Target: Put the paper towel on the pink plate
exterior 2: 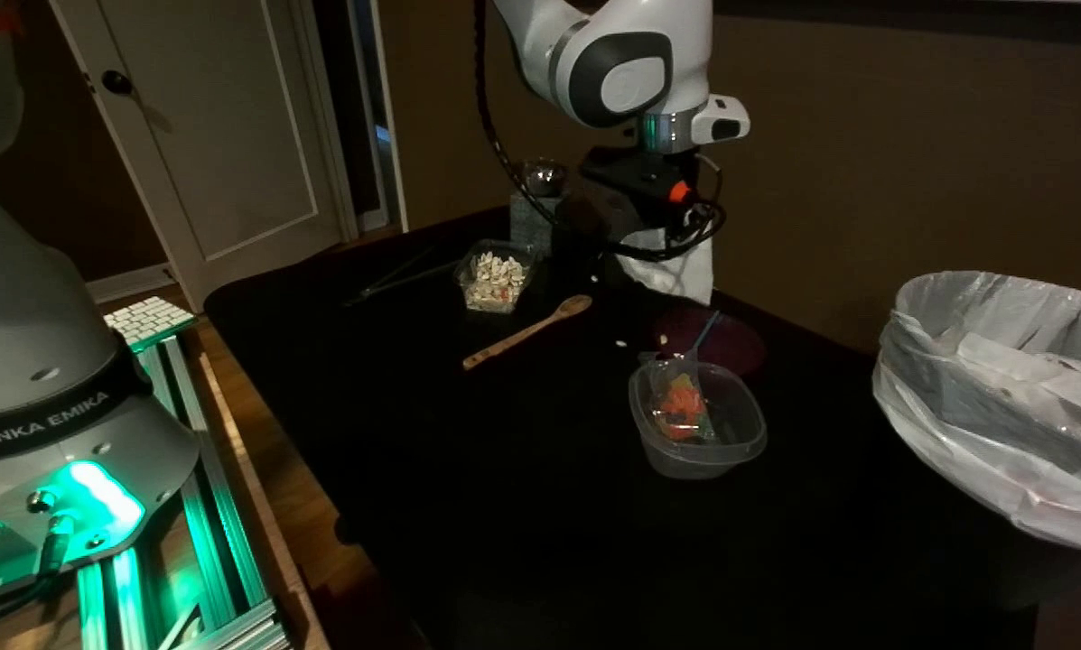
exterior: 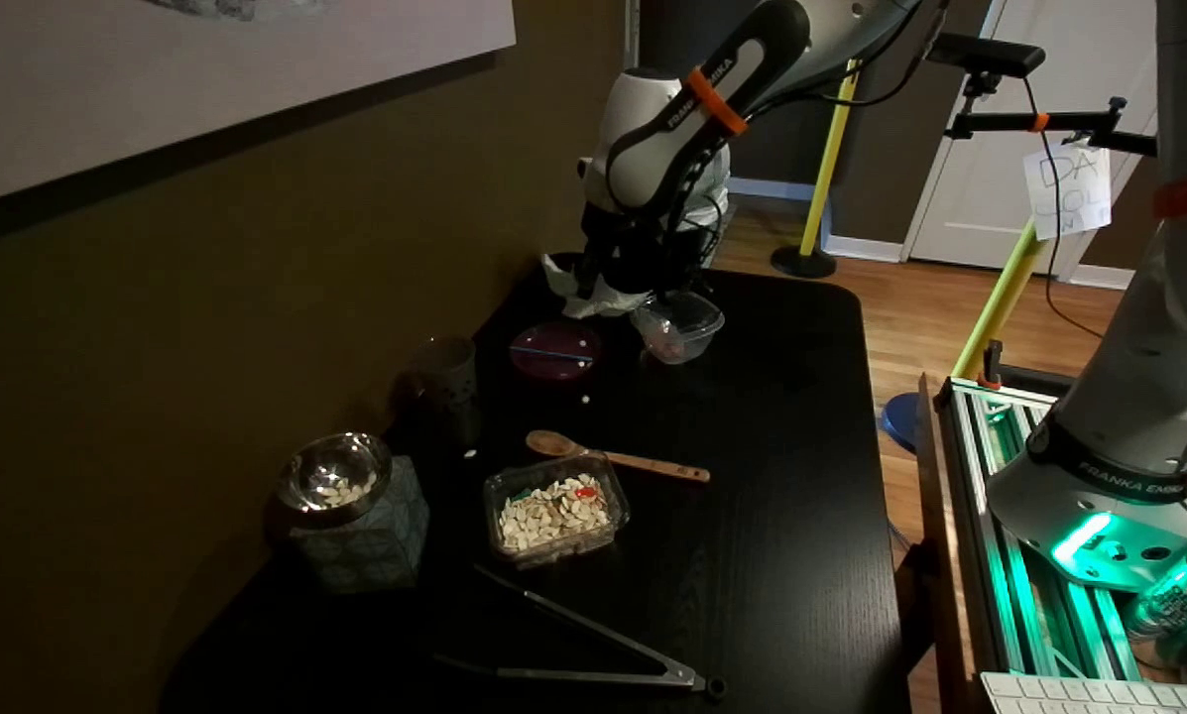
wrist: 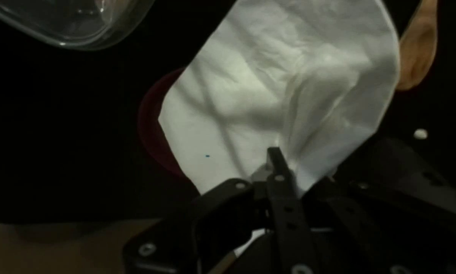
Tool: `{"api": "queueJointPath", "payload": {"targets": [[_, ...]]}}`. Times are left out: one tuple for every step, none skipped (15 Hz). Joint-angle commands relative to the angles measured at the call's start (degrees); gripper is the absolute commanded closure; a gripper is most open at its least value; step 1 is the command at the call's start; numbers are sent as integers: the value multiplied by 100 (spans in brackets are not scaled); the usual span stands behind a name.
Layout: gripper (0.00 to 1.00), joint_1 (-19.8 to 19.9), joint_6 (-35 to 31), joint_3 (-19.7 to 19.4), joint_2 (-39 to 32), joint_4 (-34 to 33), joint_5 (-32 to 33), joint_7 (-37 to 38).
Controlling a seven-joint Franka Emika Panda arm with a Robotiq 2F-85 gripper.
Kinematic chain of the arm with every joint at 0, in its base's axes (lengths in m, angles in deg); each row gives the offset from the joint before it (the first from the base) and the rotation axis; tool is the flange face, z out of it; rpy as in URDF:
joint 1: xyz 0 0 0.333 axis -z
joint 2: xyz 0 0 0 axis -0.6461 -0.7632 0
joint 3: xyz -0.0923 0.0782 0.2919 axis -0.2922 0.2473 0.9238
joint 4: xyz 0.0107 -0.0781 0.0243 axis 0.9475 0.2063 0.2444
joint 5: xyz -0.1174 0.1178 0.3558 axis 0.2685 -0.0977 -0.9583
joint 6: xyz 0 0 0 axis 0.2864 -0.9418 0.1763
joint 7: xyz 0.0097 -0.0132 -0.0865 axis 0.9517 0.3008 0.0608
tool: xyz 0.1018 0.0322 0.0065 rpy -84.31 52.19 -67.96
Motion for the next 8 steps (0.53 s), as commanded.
{"api": "queueJointPath", "payload": {"targets": [[99, -120, 85, -335, -279, -802, -154, 806], [99, -190, 167, -445, -383, -1076, -143, 1118], [99, -255, 161, -542, -474, -1281, -104, 1390], [99, -344, 181, -651, -609, -1528, -48, 1680], [99, -385, 262, -693, -729, -1734, -51, 1856], [99, -452, 313, -760, -866, -1936, -18, 2041], [99, -275, 123, -594, -454, -1396, -81, 1602], [96, -303, 134, -606, -529, -1508, -76, 1653]]}}
